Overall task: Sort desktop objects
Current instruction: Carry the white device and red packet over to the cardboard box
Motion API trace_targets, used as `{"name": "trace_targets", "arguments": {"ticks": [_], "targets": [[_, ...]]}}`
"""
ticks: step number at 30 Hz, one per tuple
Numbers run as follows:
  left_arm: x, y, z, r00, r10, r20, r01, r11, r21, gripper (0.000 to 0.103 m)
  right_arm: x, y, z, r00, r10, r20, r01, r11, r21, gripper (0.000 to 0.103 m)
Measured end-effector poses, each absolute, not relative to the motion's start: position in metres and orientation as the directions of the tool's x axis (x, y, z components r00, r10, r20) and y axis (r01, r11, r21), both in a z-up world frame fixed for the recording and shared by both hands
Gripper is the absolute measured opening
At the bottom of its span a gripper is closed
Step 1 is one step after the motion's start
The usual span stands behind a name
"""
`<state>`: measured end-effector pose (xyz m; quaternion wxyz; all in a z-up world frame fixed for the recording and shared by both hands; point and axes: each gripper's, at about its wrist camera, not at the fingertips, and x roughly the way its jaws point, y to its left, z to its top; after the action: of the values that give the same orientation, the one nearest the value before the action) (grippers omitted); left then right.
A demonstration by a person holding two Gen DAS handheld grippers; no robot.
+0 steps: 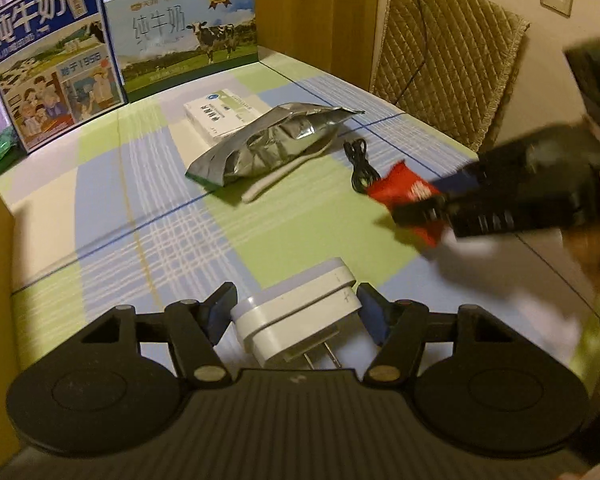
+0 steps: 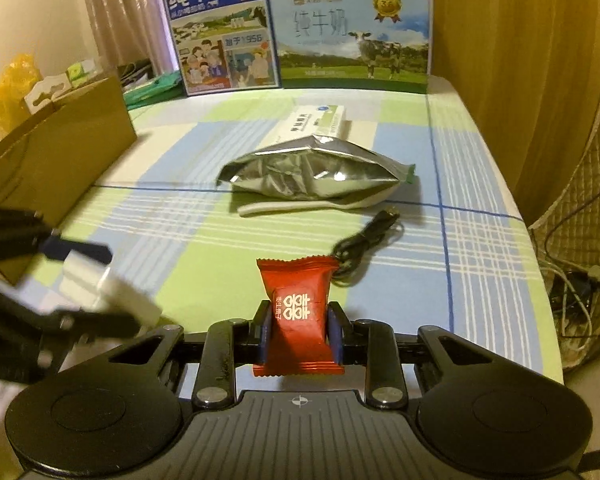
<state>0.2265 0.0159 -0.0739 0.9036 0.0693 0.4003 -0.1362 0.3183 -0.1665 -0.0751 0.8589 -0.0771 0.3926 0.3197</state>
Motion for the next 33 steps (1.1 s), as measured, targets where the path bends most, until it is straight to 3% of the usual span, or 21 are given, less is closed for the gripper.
{"name": "trace_targets", "arguments": {"ticks": [8, 18, 19, 21, 22, 23, 33], "targets": [[0.195, 0.059, -0.076, 0.681, -0.174, -0.711, 0.250, 0.968, 0.003, 0.061, 0.311, -0.126, -0.057, 0.384, 0.464, -0.798, -0.747, 0.664, 0.027, 0.026], [0.183, 0.094, -0.085, 0.706, -0.171, -0.687, 0.211, 0.977, -0.026, 0.062, 0.304, -0.109, -0.067, 0.325, 0.410, -0.852, -0.694, 0.716, 0.080, 0.026], [0.183, 0.095, -0.086, 0.705, -0.174, -0.687, 0.212, 0.977, -0.030, 0.062, 0.303, -0.109, -0.067, 0.326, 0.405, -0.854, -0.683, 0.726, 0.083, 0.029], [0.183, 0.095, -0.086, 0.706, -0.177, -0.686, 0.211, 0.977, -0.034, 0.062, 0.297, -0.111, -0.067, 0.342, 0.390, -0.855, -0.672, 0.737, 0.068, 0.043], [0.182, 0.095, -0.086, 0.707, -0.179, -0.684, 0.214, 0.976, -0.034, 0.062, 0.295, -0.112, -0.066, 0.354, 0.382, -0.854, -0.668, 0.742, 0.055, 0.060], [0.182, 0.095, -0.086, 0.709, -0.180, -0.682, 0.215, 0.976, -0.034, 0.063, 0.291, -0.114, -0.065, 0.370, 0.374, -0.850, -0.665, 0.746, 0.038, 0.071], [0.176, 0.095, -0.078, 0.726, -0.135, -0.674, 0.112, 0.991, -0.077, 0.082, 0.261, -0.123, -0.076, 0.461, 0.346, -0.818, -0.607, 0.795, -0.006, 0.072]]}}
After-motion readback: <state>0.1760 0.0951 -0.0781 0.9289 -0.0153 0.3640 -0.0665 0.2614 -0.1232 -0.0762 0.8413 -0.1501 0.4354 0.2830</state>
